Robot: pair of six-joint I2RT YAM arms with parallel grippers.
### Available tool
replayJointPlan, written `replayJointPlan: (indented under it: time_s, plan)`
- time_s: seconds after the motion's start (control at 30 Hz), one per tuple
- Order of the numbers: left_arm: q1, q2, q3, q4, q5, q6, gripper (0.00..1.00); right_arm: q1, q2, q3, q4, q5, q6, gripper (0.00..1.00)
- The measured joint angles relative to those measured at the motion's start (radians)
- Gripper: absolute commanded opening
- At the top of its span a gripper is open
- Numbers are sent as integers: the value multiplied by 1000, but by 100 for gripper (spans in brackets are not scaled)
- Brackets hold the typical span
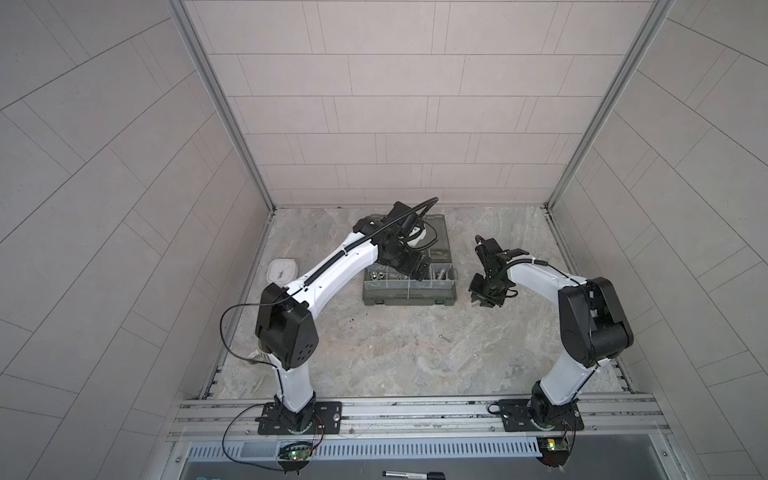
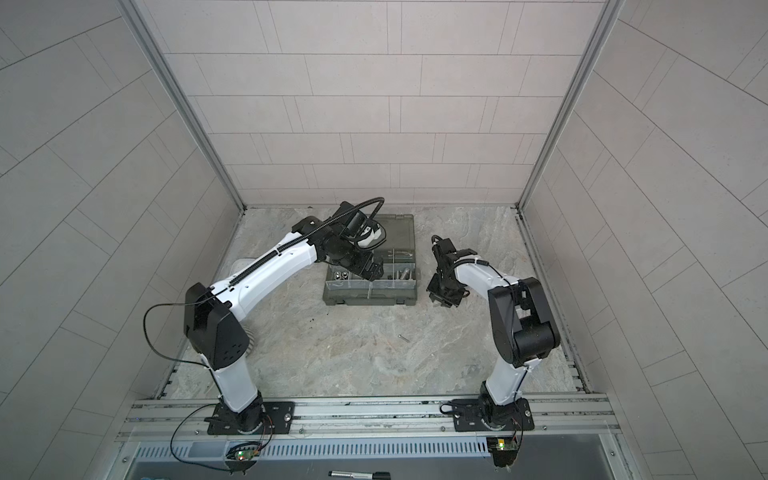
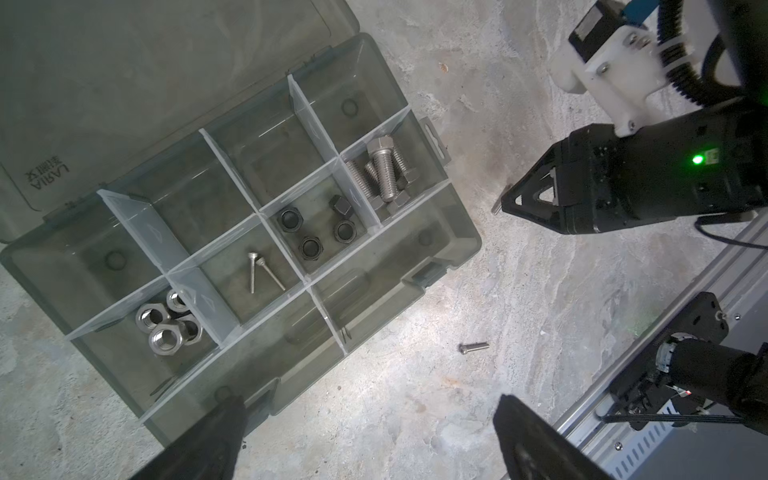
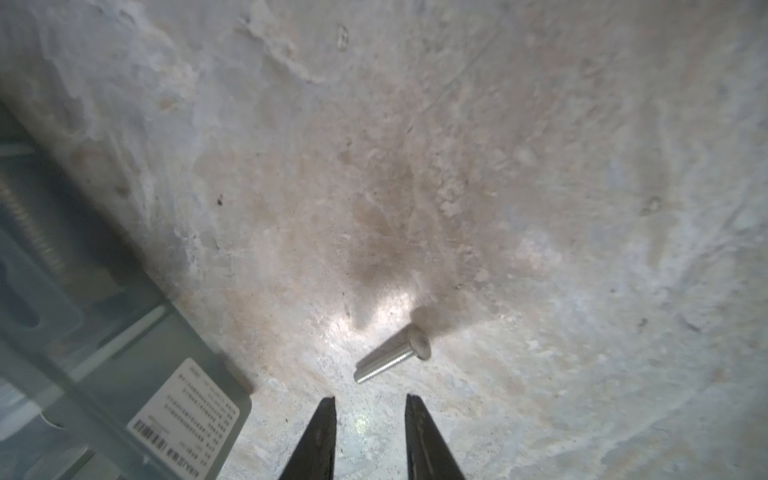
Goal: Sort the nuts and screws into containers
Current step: 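Lower the right gripper to a screw on the table and close it, then carry the silver screw with the right gripper over the box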
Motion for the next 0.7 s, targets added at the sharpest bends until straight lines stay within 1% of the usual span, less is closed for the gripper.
replayJointPlan:
  time_s: [0.2,0.33,0.6,0.63,0.7]
  plan:
    - [1,-2,-3,-7,-21,8,100,0,30,-24,22,7,38,26]
    - [1,-21,-35,-5,-26,15,100,0,30,-25,30,16,50,26]
    - [1,-51,-93,15,-43,23,100,-5,48,-18,18,25,58,7]
    - [1,-56,-103,18,-46,23,100,-6,51,-14,13,26,56,6]
    - [1,-65,-113,19,-51,25,100,-6,60,-1,0,26,50,1]
